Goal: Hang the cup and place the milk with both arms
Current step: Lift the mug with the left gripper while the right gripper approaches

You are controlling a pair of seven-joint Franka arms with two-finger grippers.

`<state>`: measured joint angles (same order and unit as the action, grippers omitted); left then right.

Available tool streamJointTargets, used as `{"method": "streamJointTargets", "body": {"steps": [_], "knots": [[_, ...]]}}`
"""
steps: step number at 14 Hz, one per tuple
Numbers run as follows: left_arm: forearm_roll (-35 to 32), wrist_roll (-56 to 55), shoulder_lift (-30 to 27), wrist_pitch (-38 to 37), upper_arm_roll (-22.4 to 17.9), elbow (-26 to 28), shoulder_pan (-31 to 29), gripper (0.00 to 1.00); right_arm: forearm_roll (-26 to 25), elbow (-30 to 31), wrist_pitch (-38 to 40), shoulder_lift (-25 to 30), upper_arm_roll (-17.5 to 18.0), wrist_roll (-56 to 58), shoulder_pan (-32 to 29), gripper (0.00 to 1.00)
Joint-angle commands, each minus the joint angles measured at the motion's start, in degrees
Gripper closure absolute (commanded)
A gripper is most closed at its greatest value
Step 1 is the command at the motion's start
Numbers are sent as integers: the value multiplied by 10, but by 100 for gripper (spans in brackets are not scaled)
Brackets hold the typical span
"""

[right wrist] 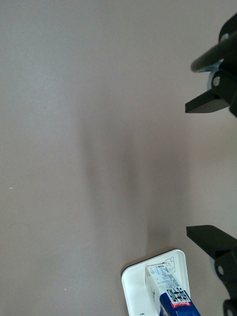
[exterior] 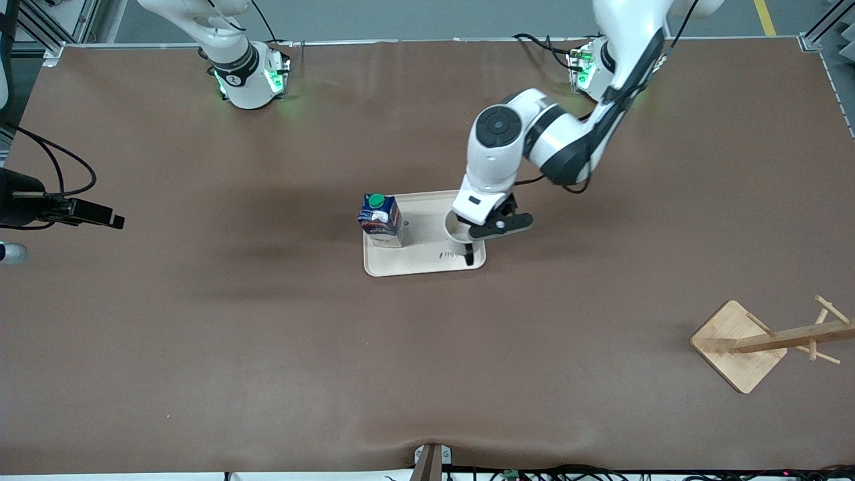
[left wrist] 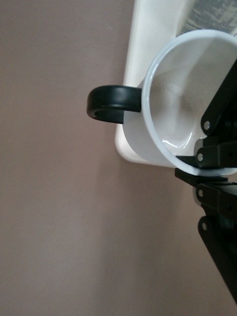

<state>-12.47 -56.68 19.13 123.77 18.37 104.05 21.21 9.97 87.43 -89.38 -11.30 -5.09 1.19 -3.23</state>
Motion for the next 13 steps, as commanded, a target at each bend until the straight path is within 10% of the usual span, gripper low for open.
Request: {"method": "streamJointTargets", "body": {"steps": [1,13], "knots": [[-3,107,-82,-85,4,-9,-55,100,30,4,5,-7,5,-29,0,0],[102,688,-199,-180,-2,-48,-423,100,51,10,-146,-63,5,-325,253,0]]}}
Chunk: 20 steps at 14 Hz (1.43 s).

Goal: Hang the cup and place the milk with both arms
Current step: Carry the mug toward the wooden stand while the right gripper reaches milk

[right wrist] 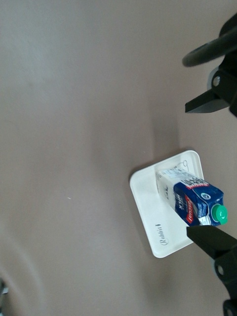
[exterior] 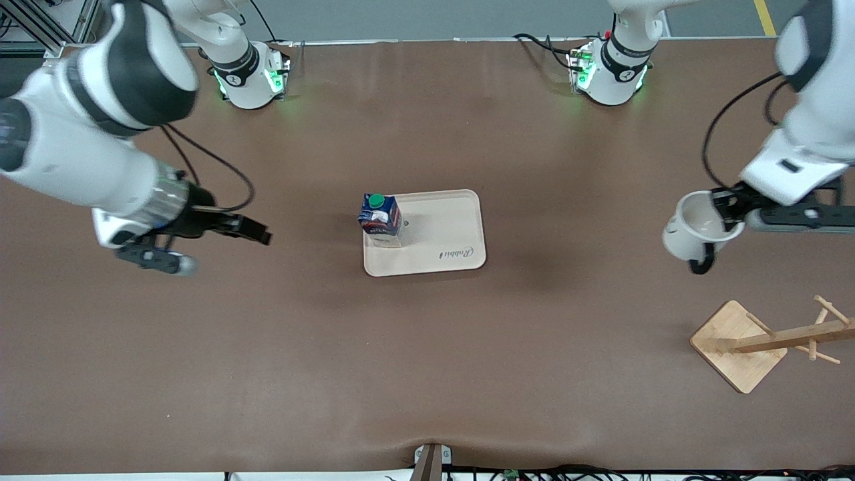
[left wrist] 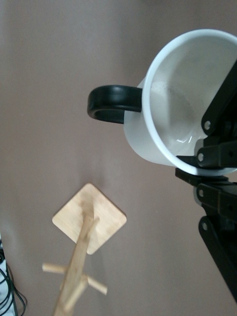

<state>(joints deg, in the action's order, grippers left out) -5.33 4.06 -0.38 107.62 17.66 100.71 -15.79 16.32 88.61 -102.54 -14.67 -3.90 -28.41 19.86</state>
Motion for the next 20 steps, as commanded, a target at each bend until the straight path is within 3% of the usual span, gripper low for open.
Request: {"method": "streamJointTargets", "body": {"steps": [1,4,9,13,16,20], "knots": [[50,128,0,-19,5,-17,-85,100,-16,0,-29,-40,-7,-64,41,0],[89,192,27,-9,4,-38,-130,100,-56,19,-50,-47,-6,-153,91,0],[89,198,85,-7,5,-97,-131,100,-59,40,-57,-45,-6,-161,136,0],[95,201,124,28,4,-104,-132,100,-62,56,-61,-43,-7,-174,170,0],[94,220,155,43,4,-121,-134,100,-65,100,-147,-46,-6,-172,182,0],[89,241,156,43,4,-121,-140,100,-64,118,-165,-45,-6,-169,197,0]]}}
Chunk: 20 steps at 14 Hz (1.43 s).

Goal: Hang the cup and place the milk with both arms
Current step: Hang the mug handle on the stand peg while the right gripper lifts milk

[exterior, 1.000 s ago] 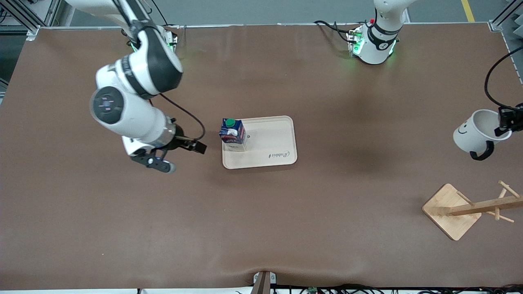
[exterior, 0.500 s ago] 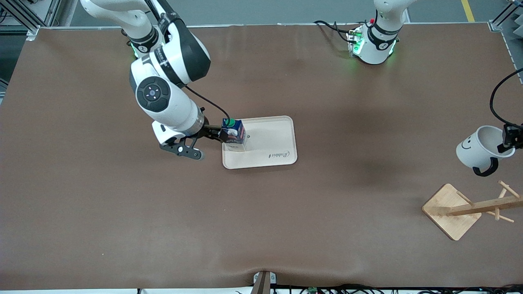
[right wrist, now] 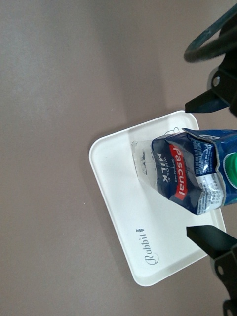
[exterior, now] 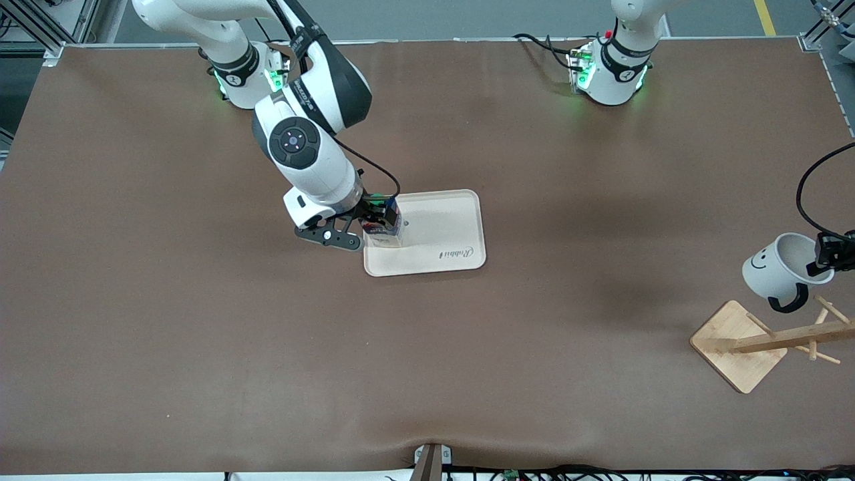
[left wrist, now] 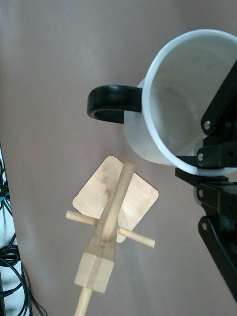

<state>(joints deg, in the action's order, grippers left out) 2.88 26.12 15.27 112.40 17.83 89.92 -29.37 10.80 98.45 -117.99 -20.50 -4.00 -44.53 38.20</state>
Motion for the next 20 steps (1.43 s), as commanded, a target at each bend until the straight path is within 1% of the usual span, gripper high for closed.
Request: {"method": "streamJointTargets", "body": {"steps": [1,6,10,11,12,13,16,18,20], "knots": [[6,31,-1,-5,3,-13,-11,100,-10,21,-11,13,-5,-7,16,0],[5,59,-1,-6,3,-15,-29,100,-10,27,-11,11,-5,-9,35,0],[8,59,14,-5,3,-21,-29,100,-11,77,-70,15,-5,-13,40,0],[10,67,24,-5,3,-28,-38,100,-11,81,-74,15,-5,-13,43,32],[11,81,36,-5,3,-38,-47,100,-10,80,-72,15,-5,-14,43,72],[12,93,45,-5,3,-46,-50,100,-10,78,-66,19,-5,-15,43,100],[13,107,53,-4,3,-53,-61,100,-10,56,-43,26,-7,-53,36,100],[13,111,58,-3,3,-58,-62,100,-9,5,22,26,-10,-87,28,100],[13,118,64,4,3,-59,-64,100,-10,-57,112,26,-10,-91,-2,100]]}}
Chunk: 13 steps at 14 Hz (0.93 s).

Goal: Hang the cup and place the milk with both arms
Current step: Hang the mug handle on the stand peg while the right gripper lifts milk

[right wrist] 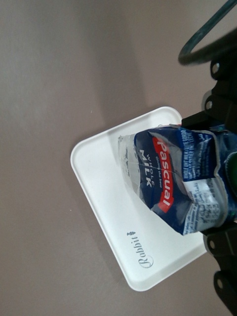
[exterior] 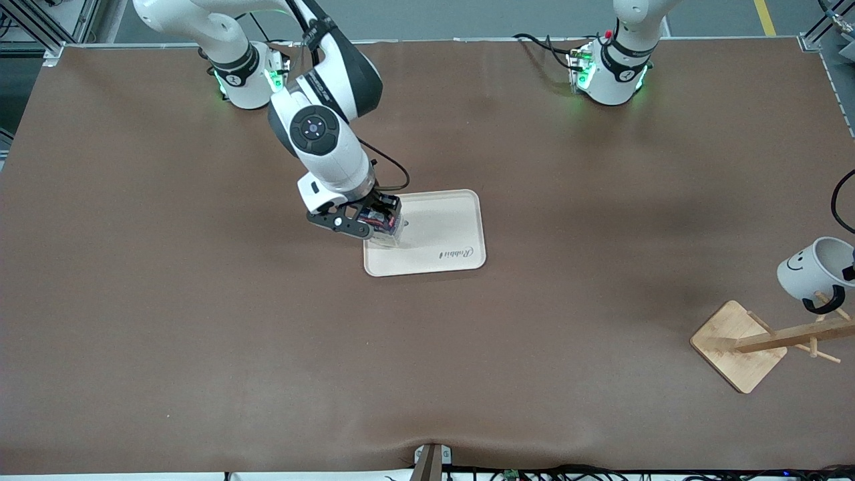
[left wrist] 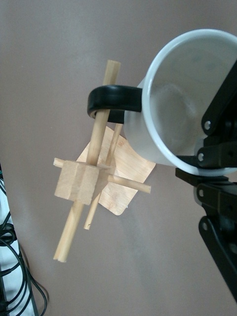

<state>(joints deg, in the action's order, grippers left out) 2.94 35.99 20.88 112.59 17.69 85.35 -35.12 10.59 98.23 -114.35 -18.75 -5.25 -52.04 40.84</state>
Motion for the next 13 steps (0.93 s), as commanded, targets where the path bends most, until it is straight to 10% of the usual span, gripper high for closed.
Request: {"method": "streamJointTargets", "body": {"steps": [1,4,7,8,13], "knots": [[12,21,9,3,4,-13,-6,100,-9,-79,120,9,2,-11,-51,100],[10,22,14,4,4,-14,-6,100,-9,-90,155,40,0,63,-125,100],[8,8,12,4,7,-23,0,12,-9,-80,160,63,0,151,-207,100],[7,1,10,4,9,-24,1,0,-9,-70,163,72,-1,195,-237,100],[-8,-67,-14,-3,13,-22,36,0,-36,-11,162,100,-1,379,-370,100]]}}
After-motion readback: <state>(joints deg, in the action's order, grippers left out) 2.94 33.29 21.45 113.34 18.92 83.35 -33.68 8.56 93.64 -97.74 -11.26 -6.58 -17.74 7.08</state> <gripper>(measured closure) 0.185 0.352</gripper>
